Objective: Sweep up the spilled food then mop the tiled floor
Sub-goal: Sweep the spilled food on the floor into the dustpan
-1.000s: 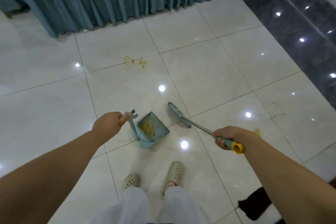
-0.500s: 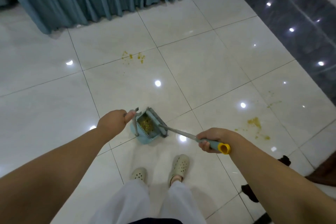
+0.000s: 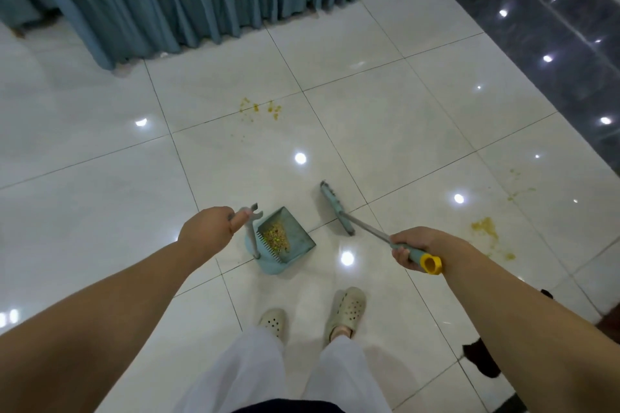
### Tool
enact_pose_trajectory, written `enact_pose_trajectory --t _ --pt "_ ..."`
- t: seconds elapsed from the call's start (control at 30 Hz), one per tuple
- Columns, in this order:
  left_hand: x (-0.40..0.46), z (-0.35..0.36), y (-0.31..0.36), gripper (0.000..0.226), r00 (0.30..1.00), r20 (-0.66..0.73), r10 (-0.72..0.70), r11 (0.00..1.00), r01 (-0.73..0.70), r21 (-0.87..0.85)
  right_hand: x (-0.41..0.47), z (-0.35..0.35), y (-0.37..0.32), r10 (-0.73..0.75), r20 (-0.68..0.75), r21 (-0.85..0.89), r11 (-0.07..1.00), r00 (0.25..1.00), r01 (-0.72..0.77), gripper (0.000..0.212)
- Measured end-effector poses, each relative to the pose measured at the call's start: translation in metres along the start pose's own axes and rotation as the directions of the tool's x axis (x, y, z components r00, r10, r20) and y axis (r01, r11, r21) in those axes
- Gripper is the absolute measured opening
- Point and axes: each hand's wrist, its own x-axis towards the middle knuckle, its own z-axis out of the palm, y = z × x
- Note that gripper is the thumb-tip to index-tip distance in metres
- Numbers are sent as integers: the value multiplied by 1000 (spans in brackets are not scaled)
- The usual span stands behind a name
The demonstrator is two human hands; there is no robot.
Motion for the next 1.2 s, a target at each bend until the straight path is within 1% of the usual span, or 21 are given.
enact_pose_trajectory --t 0.13,0.23,0.3,0.43,0.6,0.7,0.83,0.97,1.1,1.2 --pt "-8 0 -11 57 1000 14 -15 1000 14 21 6 24 9 11 -14 -59 998 1000 -12 16" --pt "-11 3 -14 56 1000 30 -9 1000 9 17 3 40 22 33 -3 -141 989 999 -33 13" --pt "-12 4 -16 56 999 33 -10 1000 10 4 -2 49 30 50 24 -189 981 998 -44 11" --pt "-15 6 -16 56 1000 25 7 1000 -7 -17 -16 60 39 76 93 -195 979 993 -57 11" --pt "-20 2 -21 56 1000 13 14 999 -13 -38 -25 58 39 51 47 -273 961 998 -36 13" --pt "-25 -3 -36 58 1000 -7 -22 998 22 -54 -26 55 38 27 17 -256 967 999 -22 15" --pt "-39 -7 -65 58 998 -29 -62 993 59 -98 -20 57 37 -10 -27 -174 985 1000 5 18" --pt "-53 -15 -93 58 994 -13 -111 989 109 -103 -9 70 33 -50 -83 -142 989 995 38 16" --pt "-66 -20 -117 58 989 -12 -147 984 145 -104 1 94 31 -67 -96 -162 985 993 51 15" --pt "-73 -20 -129 57 990 -12 -143 987 141 -77 3 116 35 -56 -68 -152 987 996 45 14"
